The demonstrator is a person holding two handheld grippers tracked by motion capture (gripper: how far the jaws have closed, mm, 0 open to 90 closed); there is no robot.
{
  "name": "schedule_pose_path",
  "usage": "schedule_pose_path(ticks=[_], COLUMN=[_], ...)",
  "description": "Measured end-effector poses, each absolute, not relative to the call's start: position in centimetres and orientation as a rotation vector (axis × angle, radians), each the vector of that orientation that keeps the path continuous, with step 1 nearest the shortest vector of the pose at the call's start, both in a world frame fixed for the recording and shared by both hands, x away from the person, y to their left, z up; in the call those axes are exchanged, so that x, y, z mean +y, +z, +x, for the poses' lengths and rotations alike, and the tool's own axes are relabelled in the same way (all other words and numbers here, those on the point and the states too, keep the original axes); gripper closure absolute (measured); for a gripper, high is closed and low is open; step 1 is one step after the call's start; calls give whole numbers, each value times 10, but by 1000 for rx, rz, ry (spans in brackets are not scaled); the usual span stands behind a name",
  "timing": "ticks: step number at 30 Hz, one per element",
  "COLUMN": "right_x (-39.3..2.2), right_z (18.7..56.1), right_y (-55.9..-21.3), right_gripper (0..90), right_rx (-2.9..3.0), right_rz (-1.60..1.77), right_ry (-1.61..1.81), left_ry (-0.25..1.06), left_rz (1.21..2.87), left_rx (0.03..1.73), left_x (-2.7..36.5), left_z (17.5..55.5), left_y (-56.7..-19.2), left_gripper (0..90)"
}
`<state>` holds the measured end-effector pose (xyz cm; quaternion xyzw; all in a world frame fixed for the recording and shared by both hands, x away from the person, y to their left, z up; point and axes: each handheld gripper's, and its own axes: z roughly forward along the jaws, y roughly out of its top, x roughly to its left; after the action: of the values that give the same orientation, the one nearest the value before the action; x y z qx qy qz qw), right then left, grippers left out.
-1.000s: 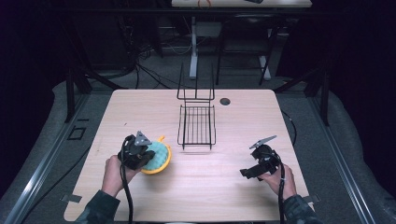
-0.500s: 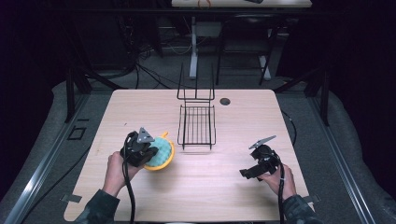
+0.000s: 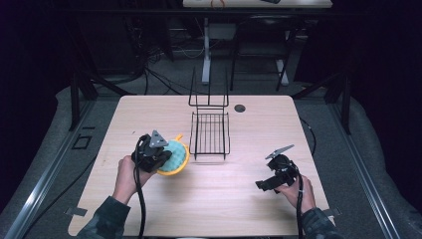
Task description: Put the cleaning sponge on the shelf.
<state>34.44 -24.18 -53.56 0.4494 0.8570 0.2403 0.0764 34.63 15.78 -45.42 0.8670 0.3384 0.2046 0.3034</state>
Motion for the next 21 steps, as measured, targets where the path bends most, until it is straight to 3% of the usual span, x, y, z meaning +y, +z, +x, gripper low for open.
schedule_pose_path(ticks=[21], right_x=[-242], right_z=[345], right_y=[-537], right_gripper=[27], right_rx=[2579], right_rz=[1348], right_ry=[710], left_ry=[553], left_rz=[2304], left_rx=[854], left_x=[142], left_z=[360], left_y=[-448], left_gripper=[892])
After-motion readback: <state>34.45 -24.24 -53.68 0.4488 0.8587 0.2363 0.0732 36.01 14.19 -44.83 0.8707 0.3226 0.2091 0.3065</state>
